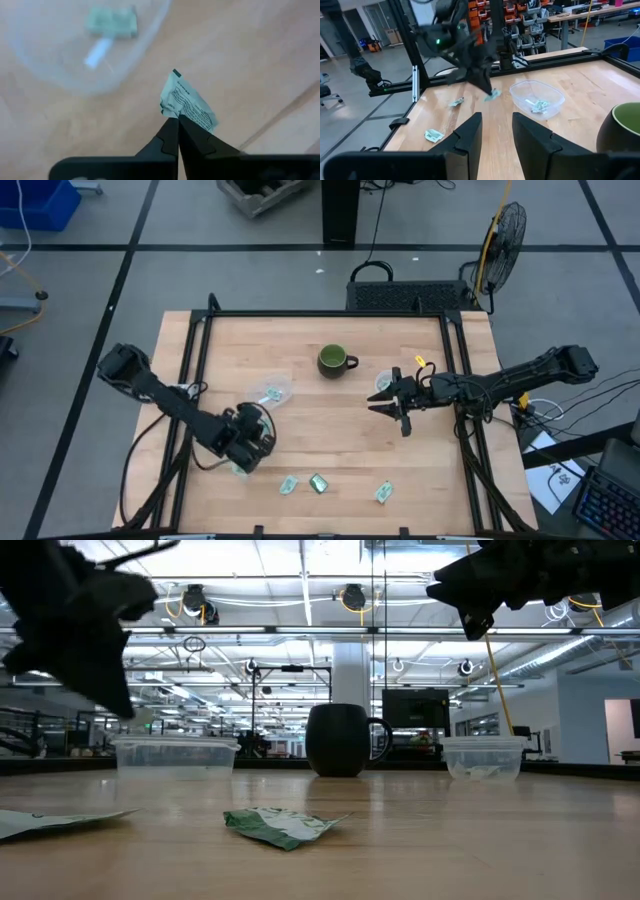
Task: Pick and place Stevia / Truvia into bins
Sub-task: Put the green stevia packet into the left transparent container
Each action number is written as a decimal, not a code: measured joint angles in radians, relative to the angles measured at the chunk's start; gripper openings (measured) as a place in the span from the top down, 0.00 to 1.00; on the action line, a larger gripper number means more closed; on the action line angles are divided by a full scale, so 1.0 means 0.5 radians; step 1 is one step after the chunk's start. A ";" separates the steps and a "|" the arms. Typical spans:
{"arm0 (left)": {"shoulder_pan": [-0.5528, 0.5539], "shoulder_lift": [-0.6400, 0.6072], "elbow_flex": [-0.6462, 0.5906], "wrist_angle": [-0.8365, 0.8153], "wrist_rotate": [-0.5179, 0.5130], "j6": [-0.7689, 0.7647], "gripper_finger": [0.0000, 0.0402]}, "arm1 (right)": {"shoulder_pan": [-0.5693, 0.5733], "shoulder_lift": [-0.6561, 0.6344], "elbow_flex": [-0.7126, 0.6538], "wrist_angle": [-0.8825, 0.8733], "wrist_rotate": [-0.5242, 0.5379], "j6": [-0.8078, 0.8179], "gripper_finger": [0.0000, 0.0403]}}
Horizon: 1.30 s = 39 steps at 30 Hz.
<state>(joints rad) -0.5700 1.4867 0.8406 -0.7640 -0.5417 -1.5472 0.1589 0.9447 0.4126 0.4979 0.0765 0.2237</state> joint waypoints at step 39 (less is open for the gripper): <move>0.840 0.006 0.001 -0.164 0.262 0.920 0.98 | 0.000 0.000 0.001 -0.002 0.001 0.001 0.75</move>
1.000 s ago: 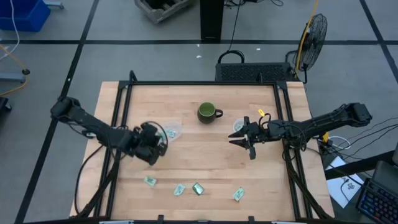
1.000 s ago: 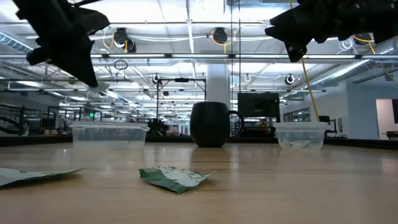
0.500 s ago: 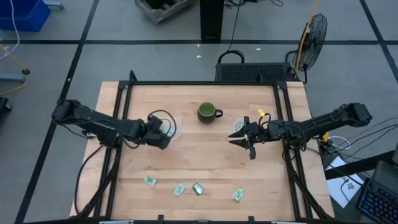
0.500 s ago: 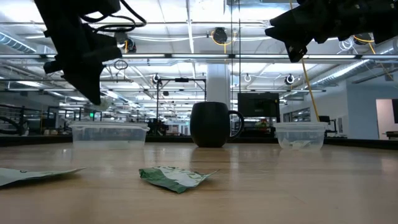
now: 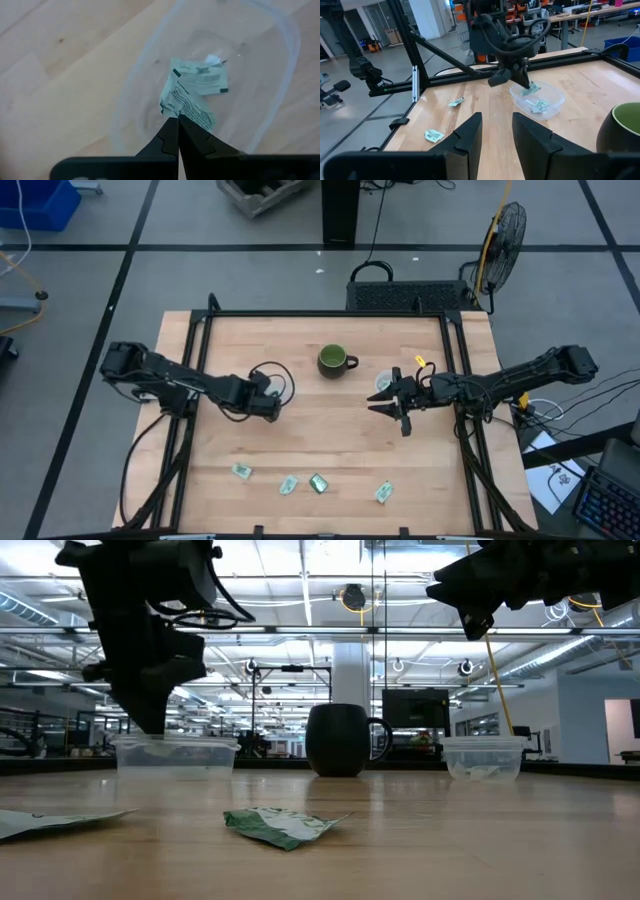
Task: Pick and place Stevia / Truvia into bins
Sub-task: Put the green stevia packet into the left transparent container
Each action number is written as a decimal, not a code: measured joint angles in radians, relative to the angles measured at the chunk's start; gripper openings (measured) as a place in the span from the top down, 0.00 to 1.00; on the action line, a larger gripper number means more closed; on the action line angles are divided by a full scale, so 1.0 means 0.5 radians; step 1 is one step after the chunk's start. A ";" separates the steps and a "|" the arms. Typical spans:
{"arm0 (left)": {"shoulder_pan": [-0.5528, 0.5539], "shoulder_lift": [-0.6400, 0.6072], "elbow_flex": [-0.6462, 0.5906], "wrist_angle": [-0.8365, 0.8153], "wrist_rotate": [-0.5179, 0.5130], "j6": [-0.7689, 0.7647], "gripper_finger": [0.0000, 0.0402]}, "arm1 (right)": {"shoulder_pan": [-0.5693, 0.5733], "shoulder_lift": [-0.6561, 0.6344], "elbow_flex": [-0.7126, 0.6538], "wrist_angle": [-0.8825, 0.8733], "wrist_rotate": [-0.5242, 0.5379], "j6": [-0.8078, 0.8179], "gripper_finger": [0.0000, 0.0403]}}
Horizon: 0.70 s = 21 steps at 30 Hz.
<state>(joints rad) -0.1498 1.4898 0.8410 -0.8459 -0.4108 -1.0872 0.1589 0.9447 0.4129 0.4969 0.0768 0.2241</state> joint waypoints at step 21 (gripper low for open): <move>0.000 0.089 0.000 0.069 0.037 0.147 0.94 | 0.000 0.000 0.000 0.000 0.000 -0.001 0.75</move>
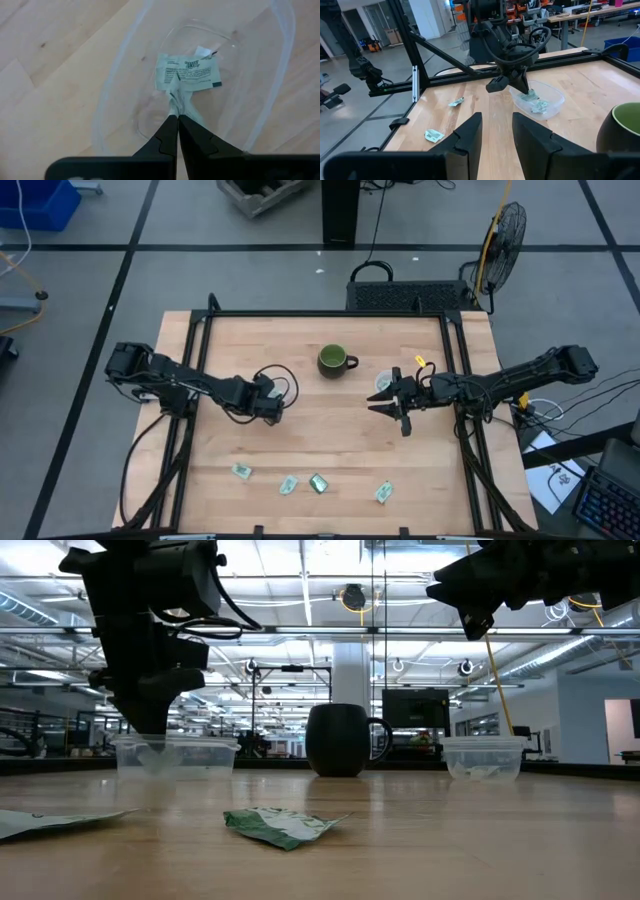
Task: Pick and place Stevia / Truvia into bins
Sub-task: Put the green stevia packet into the left transparent container
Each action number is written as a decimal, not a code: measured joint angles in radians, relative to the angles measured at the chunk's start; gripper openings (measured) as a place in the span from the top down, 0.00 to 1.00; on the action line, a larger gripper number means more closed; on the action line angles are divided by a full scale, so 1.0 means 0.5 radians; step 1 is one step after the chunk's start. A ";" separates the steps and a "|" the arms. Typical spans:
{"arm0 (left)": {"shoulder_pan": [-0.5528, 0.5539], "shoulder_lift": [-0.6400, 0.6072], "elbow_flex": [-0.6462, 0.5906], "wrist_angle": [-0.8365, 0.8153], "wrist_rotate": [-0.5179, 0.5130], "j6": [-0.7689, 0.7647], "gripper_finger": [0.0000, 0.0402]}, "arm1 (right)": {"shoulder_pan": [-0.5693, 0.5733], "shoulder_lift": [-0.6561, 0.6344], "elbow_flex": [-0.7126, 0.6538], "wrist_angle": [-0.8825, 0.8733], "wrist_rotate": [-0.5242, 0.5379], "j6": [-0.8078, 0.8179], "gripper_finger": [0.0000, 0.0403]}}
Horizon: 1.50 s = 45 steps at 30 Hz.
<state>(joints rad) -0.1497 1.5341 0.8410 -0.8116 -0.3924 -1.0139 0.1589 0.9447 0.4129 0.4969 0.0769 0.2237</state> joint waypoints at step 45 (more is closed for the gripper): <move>-1.093 -0.346 0.219 0.221 0.473 0.517 0.94 | 0.000 0.001 0.000 -0.017 -0.001 0.001 0.75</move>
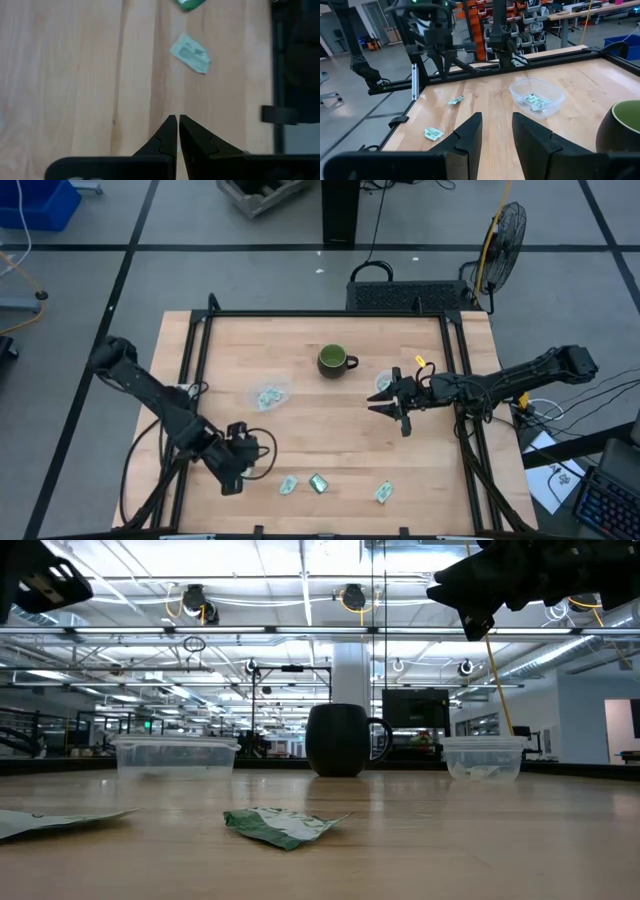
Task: Pick and place Stevia / Truvia into bins
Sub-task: Put the green stevia packet into the left transparent container
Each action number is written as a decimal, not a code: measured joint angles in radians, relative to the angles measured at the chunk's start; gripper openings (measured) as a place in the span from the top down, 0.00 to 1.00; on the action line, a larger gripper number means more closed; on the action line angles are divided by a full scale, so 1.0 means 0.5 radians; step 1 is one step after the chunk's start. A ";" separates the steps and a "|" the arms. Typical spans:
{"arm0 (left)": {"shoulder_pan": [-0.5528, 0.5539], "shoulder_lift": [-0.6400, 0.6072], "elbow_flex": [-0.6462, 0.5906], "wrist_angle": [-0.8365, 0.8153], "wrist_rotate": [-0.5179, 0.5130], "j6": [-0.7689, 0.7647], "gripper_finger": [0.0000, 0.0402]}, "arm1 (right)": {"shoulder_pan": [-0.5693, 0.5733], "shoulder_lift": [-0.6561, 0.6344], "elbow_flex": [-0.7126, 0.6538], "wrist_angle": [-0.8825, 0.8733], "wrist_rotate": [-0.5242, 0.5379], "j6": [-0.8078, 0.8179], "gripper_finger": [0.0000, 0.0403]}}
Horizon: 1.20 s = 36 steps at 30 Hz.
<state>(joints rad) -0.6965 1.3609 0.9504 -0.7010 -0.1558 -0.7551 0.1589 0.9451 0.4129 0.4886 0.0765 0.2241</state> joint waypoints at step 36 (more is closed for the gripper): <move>-0.157 0.706 0.004 -0.223 0.185 0.087 0.54 | 0.001 0.000 0.000 -0.015 0.000 -0.001 0.75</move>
<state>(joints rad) -0.7750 1.7138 0.9524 -0.8124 -0.0632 -0.7118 0.1593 0.9451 0.4129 0.4813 0.0765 0.2237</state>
